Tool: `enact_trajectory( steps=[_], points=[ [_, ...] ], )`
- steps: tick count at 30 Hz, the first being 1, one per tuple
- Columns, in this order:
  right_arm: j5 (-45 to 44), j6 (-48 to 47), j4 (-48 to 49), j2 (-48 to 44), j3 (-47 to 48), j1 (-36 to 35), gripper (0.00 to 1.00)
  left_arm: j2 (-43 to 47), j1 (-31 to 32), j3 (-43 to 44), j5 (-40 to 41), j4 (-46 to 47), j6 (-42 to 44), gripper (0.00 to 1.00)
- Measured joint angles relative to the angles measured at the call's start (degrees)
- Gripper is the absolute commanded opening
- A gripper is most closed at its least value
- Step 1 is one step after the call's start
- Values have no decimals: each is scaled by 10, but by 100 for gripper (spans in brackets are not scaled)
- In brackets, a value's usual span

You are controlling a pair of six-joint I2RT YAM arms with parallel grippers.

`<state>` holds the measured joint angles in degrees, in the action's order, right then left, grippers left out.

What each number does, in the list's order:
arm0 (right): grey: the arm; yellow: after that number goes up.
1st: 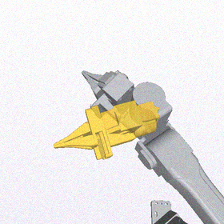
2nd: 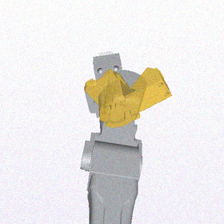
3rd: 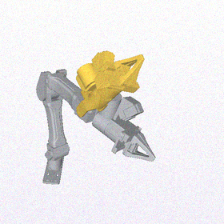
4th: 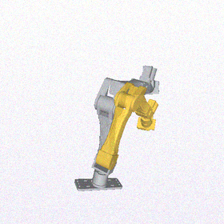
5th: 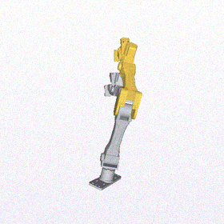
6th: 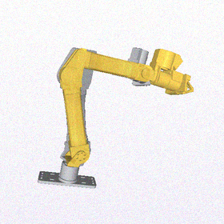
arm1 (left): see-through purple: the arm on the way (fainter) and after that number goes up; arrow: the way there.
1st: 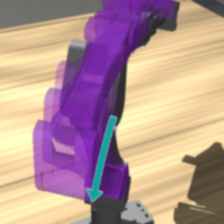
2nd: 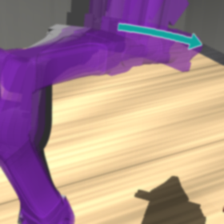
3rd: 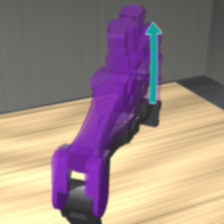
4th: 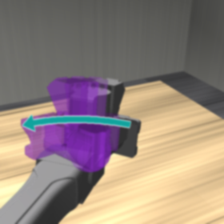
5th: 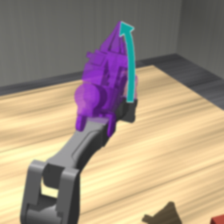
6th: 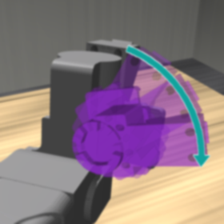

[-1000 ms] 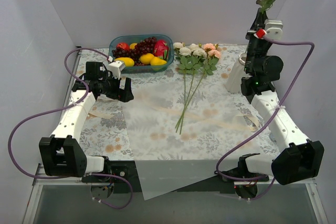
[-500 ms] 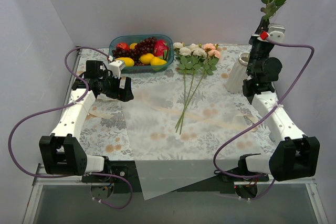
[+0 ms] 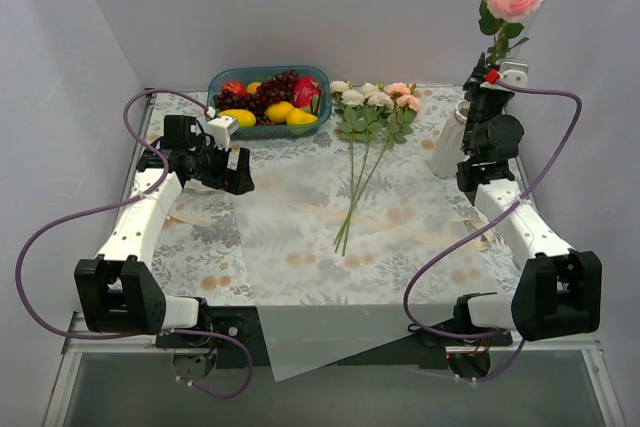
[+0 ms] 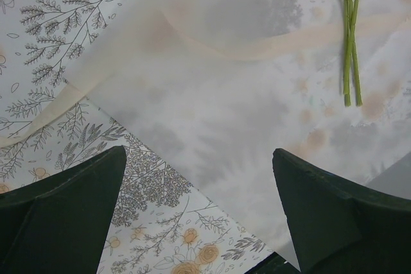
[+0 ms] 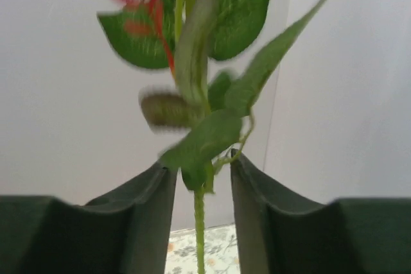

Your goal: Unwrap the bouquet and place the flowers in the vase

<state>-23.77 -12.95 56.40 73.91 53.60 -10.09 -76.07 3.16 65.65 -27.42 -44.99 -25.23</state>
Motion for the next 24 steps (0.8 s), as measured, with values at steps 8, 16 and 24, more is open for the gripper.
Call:
enact_trajectory(
  steps=[8, 16, 24],
  points=[
    [-42, 74, -197, 3, 59, 0, 95, 3, 0, 0, 2, -1, 3, 98],
    [-30, 174, -395, -80, 91, -11, 98, 23, 0, 0, 6, -2, 9, 98],
    [-109, 102, -500, -104, 202, -287, 98, 24, 0, 5, 6, -10, 8, 98]
  ],
)
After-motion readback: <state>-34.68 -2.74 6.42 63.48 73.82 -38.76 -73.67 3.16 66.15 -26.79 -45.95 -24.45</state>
